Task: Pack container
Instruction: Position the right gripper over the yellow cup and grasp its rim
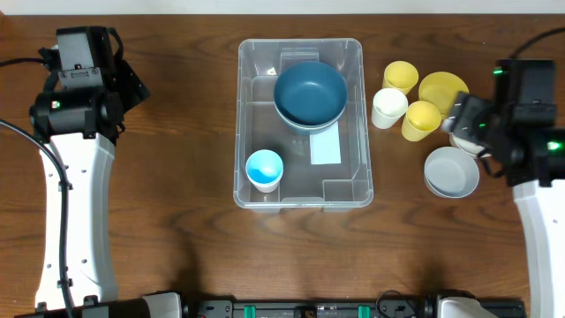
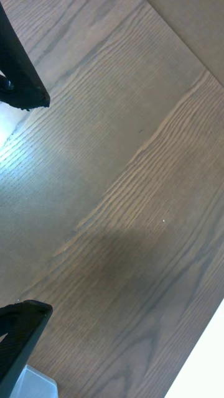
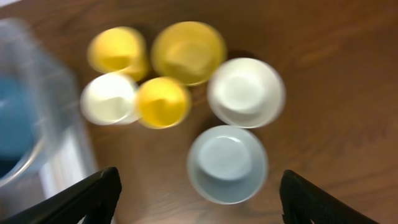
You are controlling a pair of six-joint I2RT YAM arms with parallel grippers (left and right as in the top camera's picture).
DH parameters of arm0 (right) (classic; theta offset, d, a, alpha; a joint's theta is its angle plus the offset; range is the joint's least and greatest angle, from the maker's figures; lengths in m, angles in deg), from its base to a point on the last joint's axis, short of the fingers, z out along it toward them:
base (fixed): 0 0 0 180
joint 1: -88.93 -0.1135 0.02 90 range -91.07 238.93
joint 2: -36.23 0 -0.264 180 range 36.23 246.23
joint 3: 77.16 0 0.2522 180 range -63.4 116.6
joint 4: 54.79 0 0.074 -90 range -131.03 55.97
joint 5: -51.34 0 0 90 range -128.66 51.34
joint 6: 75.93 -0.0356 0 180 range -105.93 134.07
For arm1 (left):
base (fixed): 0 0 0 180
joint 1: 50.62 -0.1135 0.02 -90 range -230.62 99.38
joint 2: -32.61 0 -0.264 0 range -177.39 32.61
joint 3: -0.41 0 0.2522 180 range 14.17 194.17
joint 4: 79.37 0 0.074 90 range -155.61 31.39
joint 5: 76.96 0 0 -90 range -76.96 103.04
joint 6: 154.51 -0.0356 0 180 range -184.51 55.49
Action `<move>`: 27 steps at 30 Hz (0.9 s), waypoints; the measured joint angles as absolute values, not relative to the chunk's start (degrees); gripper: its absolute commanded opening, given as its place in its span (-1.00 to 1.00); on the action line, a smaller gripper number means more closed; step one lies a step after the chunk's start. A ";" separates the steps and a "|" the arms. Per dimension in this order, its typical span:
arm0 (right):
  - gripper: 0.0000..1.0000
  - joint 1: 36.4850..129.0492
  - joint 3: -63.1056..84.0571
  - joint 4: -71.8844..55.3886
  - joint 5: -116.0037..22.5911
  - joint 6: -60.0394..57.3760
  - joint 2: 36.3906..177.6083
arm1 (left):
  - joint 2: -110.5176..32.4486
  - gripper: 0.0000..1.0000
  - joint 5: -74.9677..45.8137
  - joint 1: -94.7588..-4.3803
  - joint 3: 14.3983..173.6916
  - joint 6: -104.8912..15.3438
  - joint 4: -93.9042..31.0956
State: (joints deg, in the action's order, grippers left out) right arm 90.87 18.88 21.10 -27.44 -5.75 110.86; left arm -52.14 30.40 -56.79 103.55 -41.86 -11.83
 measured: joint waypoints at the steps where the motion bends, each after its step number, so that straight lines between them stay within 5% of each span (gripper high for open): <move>1: 0.67 92.66 18.53 20.83 -28.31 -5.59 111.12 | -52.14 0.96 30.43 -56.79 103.55 -41.86 -11.83; 7: 0.69 99.11 16.96 19.17 -33.62 -4.06 115.38 | -52.14 0.96 30.43 -56.79 103.55 -41.86 -11.83; 27: 0.66 99.26 16.34 12.57 -40.68 0.11 130.29 | -52.14 0.96 30.40 -56.79 103.55 -41.86 -11.83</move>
State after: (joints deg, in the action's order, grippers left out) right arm 99.26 16.34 12.57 -40.68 0.11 130.29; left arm -52.14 30.40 -56.79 103.55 -41.86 -11.83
